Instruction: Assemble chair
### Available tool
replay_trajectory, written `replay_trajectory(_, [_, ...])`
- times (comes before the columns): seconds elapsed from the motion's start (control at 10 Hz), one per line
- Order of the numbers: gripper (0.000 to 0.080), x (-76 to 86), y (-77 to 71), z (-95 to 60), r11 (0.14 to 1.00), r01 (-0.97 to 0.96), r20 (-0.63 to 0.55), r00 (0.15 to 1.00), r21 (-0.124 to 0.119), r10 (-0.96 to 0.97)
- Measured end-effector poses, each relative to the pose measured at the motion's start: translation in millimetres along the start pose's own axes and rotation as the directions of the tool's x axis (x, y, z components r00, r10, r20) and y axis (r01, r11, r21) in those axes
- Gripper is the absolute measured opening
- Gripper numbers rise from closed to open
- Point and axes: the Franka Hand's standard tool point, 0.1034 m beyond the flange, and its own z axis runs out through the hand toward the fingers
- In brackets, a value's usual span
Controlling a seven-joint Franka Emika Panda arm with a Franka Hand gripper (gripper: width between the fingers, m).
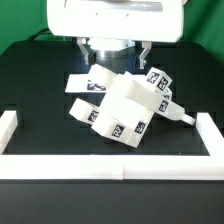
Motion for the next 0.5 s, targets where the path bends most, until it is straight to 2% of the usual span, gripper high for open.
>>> replay_trajectory(0.2, [0.0648, 12.0, 11.6, 0.7, 1.000, 0.014, -0.005, 1.000, -0.011, -0.014])
replay_trajectory(0.3, [0.0648, 18.3, 11.1, 2.4, 1.000, 0.018, -0.011, 1.000, -0.020, -0.019])
replay_trajectory(0.5, [0.0648, 18.0, 11.5, 3.4, 1.000, 0.018, -0.010, 1.000, -0.021, -0.018])
